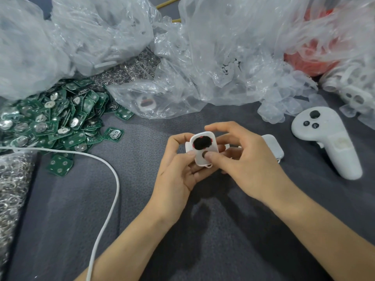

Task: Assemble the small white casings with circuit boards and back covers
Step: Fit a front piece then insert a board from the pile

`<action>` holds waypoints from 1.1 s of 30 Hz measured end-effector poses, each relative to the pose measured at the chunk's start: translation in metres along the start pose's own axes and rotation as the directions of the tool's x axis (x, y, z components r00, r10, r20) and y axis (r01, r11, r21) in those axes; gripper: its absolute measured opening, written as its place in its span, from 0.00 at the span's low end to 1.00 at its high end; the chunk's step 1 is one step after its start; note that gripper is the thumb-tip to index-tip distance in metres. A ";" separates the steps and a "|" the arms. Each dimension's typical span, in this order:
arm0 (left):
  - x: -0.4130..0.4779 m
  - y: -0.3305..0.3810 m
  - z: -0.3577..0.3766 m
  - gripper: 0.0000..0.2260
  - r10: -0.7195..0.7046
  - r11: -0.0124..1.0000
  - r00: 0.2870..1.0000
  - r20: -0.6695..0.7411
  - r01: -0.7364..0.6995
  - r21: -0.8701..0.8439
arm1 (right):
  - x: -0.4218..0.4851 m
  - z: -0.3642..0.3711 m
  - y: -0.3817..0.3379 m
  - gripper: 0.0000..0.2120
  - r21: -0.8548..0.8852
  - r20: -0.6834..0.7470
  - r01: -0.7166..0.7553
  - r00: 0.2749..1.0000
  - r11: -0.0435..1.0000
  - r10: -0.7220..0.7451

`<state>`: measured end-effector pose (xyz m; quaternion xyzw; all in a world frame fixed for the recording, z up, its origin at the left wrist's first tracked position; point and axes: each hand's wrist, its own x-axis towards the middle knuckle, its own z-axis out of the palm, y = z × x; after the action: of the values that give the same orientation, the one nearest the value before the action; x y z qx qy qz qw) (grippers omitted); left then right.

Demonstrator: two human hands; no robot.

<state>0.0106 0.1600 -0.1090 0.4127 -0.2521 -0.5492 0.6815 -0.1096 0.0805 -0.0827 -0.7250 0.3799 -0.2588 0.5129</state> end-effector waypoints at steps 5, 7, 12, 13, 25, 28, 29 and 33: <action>-0.001 -0.001 0.001 0.11 0.023 1.000 1.000 0.008 -0.023 0.014 | 0.002 -0.003 -0.001 0.15 -0.025 0.030 0.016 0.999 1.000 -0.015; -0.002 0.000 0.002 0.11 0.037 0.999 0.999 0.011 -0.037 0.028 | 0.003 -0.005 -0.001 0.12 -0.039 0.039 0.015 0.999 0.999 -0.014; -0.003 0.000 0.004 0.11 0.072 0.995 0.997 0.037 -0.074 0.068 | 0.004 -0.009 -0.002 0.08 -0.066 0.072 0.009 0.997 0.998 -0.004; -0.004 -0.001 0.004 0.12 0.086 0.992 0.995 0.050 -0.091 0.088 | 0.003 -0.010 -0.002 0.07 -0.075 0.085 0.005 0.996 0.997 0.001; -0.002 -0.002 0.005 0.18 0.112 0.952 0.992 0.063 -0.125 0.279 | 0.006 -0.019 -0.006 0.01 -0.132 0.114 -0.036 0.992 0.991 0.051; -0.004 -0.004 0.004 0.12 0.175 0.909 0.984 0.041 -0.177 0.377 | 0.007 -0.021 -0.007 0.02 -0.185 0.116 -0.051 0.991 0.981 0.073; -0.005 -0.005 0.004 0.14 0.199 0.886 0.979 0.044 -0.199 0.419 | 0.007 -0.022 -0.007 0.03 -0.202 0.123 -0.049 0.990 0.978 0.075; -0.008 -0.005 0.005 0.16 0.271 0.781 0.960 0.068 -0.261 0.567 | 0.008 -0.025 -0.007 0.03 -0.210 0.184 -0.060 0.978 0.976 0.100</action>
<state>0.0021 0.1658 -0.1100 0.5625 -0.4546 -0.3434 0.5991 -0.1223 0.0620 -0.0676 -0.7793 0.3817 -0.1263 0.4807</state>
